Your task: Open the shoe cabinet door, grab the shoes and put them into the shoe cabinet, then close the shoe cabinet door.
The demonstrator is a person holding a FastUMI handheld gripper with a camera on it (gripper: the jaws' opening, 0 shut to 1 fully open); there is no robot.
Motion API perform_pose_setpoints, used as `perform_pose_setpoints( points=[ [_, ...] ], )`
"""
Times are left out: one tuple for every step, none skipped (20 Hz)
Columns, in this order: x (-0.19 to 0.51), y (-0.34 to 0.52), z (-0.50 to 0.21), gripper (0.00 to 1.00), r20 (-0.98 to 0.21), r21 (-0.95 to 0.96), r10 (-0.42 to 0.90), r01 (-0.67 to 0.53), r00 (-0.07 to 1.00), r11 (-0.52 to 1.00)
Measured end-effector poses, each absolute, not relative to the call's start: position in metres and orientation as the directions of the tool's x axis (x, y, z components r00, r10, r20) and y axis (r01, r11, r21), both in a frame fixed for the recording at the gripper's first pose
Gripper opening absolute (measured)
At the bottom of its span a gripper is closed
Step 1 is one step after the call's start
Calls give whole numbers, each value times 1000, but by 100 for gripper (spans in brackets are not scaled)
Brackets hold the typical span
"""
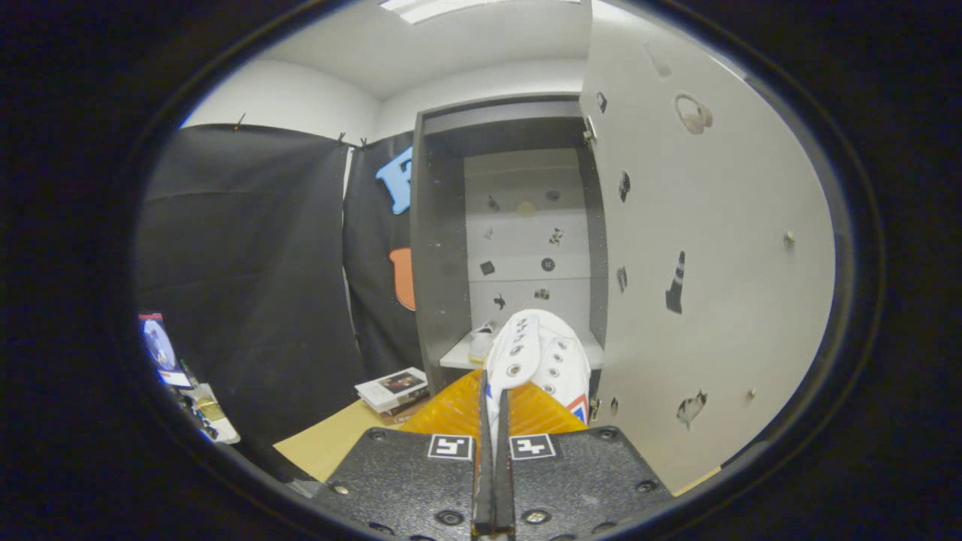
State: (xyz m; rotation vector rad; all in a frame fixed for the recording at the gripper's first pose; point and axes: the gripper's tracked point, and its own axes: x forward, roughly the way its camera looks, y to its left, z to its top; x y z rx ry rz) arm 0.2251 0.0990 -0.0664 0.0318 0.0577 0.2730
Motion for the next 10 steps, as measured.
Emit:
perform_pose_setpoints(
  points=[
    [227, 98, -60, 5, -46, 31, 259, -258, 965, 966],
    [234, 95, -51, 5, -47, 13, 244, -243, 969, 970],
    [239, 95, -44, 5, -49, 10, 234, -234, 971, 972],
    [244, 96, -32, 5, -48, 15, 228, -227, 973, 974],
    [249, 96, -24, 5, -48, 15, 226, -226, 973, 974],
    [257, 97, -16, 5, -47, 21, 225, -225, 973, 974],
    [266, 98, -6, 5, -43, 27, 221, -220, 974, 975],
    [277, 97, 0, 5, -43, 27, 201, -200, 979, 979],
    [288, 95, 7, 5, -37, 19, 171, -171, 984, 985],
    [302, 96, 15, 5, -28, -1, 150, -150, 988, 989]
  ],
)
